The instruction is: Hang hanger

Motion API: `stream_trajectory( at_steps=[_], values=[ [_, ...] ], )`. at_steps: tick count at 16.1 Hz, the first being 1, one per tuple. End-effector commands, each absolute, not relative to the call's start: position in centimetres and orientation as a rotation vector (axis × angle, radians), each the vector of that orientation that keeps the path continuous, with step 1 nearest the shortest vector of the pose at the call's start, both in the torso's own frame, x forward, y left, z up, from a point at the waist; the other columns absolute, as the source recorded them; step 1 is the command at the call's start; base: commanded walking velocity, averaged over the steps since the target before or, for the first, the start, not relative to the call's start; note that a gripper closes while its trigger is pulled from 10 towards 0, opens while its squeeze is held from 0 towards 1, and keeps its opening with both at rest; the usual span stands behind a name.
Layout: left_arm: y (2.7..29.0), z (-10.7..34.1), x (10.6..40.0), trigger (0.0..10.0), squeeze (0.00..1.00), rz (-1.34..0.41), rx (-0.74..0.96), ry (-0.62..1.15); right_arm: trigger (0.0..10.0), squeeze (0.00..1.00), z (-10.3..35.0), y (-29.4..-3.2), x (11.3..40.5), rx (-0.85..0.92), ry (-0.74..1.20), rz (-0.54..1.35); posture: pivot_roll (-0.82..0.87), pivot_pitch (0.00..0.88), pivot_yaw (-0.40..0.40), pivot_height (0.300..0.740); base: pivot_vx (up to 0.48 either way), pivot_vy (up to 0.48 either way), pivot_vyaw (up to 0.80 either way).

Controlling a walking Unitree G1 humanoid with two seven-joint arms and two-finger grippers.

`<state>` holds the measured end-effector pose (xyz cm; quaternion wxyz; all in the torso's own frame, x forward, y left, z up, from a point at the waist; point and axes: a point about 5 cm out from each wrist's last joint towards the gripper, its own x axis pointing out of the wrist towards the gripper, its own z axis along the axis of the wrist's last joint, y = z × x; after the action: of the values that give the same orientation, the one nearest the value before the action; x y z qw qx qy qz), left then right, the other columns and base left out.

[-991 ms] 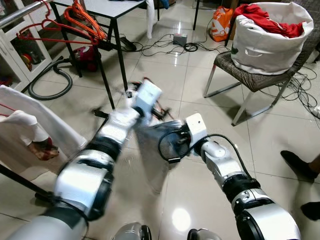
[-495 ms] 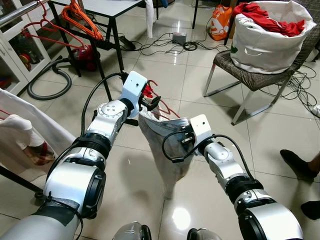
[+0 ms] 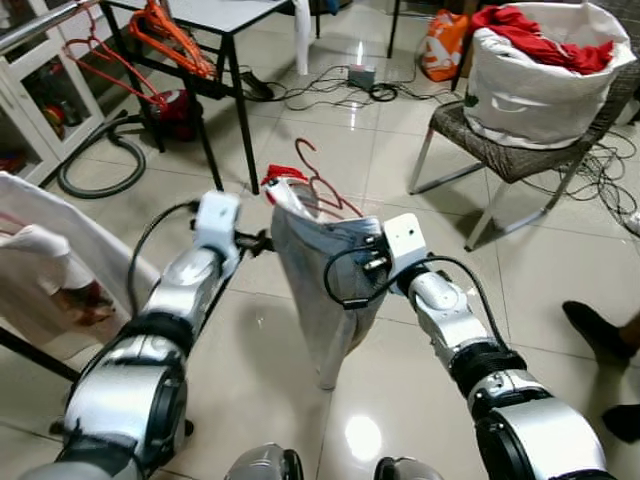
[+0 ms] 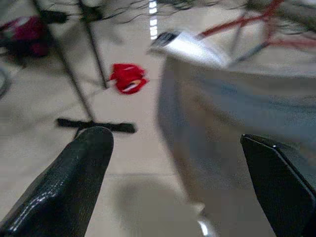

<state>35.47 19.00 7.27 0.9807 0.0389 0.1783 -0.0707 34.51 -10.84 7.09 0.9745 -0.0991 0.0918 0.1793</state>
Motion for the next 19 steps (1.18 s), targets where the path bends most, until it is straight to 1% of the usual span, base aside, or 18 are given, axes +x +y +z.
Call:
stream_trajectory(
  at_steps=[1,3,5,8,13,14,15,17,18,19],
  values=[
    [20.0,5.9,34.4,10.0,0.0,-0.075,0.089,0.389,10.0,0.0,10.8,-10.9,35.8,-0.159,0.008,0.337,-0.04,0.0,0.046,0.74,0.0,0.0,0.0],
    [20.3,5.2,33.7,10.0,0.0,-0.042,0.084,0.39,10.0,0.0,11.3,-10.9,35.7,-0.157,-0.018,0.345,-0.04,0.0,0.042,0.74,0.0,0.0,0.0],
    [20.4,3.8,32.2,10.0,0.0,0.014,0.056,0.353,10.0,0.0,12.8,-11.5,35.9,-0.15,-0.075,0.335,-0.05,0.0,0.035,0.74,0.0,0.0,0.0],
    [19.8,2.9,31.1,10.0,0.0,0.053,0.043,0.332,10.0,0.0,13.3,-11.8,36.0,-0.137,-0.092,0.326,-0.05,0.0,0.029,0.74,0.0,0.0,0.0],
    [19.4,2.7,30.8,10.0,0.0,0.051,0.036,0.33,10.0,0.0,13.2,-11.8,36.0,-0.136,-0.088,0.326,-0.04,0.0,0.027,0.74,0.0,0.0,0.0],
    [17.9,2.5,30.6,10.0,0.0,0.028,0.011,0.309,10.0,0.0,12.5,-11.8,36.0,-0.114,-0.046,0.323,-0.04,0.0,0.023,0.74,0.0,-0.424,0.59],
    [17.4,2.5,30.6,10.0,0.0,0.019,0.001,0.304,10.0,0.0,12.3,-11.7,36.0,-0.108,-0.032,0.325,-0.04,0.0,0.023,0.74,0.0,-0.424,0.59],
    [17.1,2.5,30.5,10.0,0.0,0.014,0.009,0.3,10.0,0.01,12.1,-11.5,35.9,-0.101,-0.019,0.334,-0.04,0.0,0.024,0.74,0.0,-0.42,0.59],
    [17.1,2.5,30.4,10.0,0.0,0.013,0.012,0.298,10.0,0.01,12.1,-11.4,35.8,-0.099,-0.016,0.337,-0.04,0.0,0.024,0.74,0.394,-0.244,0.59],
    [17.3,2.6,30.4,10.0,0.0,0.037,0.016,0.281,10.0,0.0,11.9,-11.3,35.8,-0.087,-0.003,0.341,-0.03,0.0,0.025,0.74,0.0,0.0,0.58]
  ],
)
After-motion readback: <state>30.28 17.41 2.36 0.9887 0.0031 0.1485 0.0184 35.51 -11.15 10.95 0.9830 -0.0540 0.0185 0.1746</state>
